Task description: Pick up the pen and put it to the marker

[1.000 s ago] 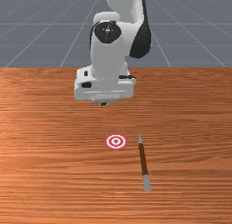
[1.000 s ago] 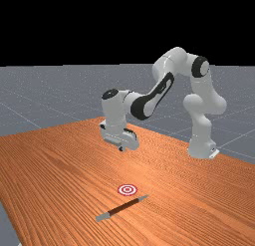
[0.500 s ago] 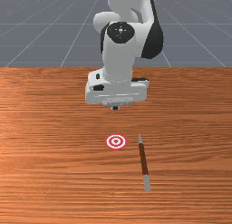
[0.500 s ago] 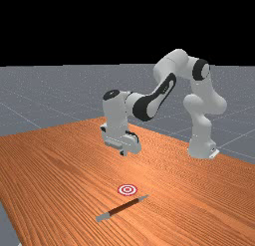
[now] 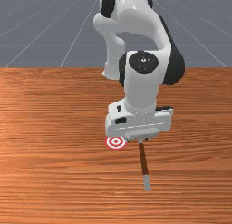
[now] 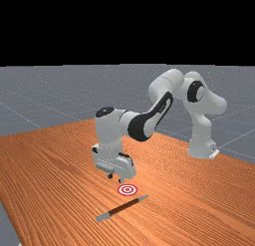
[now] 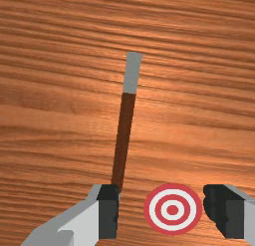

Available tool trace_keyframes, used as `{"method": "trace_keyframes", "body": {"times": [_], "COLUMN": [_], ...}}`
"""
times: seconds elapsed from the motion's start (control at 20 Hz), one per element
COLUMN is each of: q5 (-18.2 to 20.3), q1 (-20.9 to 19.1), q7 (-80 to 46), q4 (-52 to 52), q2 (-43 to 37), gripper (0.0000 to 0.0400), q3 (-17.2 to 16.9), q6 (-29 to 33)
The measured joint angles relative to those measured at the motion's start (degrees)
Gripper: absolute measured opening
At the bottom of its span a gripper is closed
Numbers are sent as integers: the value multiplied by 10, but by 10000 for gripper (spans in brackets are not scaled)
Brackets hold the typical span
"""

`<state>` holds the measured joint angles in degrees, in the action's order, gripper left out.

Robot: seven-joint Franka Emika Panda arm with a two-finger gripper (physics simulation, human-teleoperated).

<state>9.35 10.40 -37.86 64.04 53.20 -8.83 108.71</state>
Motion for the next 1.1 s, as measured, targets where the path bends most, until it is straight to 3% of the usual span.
{"method": "trace_keyframes", "body": {"times": [0.1,0.25,0.7,1.0,1.1], "q5": [4,10,11,-14,-16], "q1": [-4,-6,6,32,36], "q7": [-5,-19,-48,-90,-93], "q4": [-23,-34,-34,-32,-36], "q2": [28,58,102,122,126], "gripper": [346,388,400,400,380], "q3": [2,2,0,-28,-30], "q6": [5,28,55,84,82]}}
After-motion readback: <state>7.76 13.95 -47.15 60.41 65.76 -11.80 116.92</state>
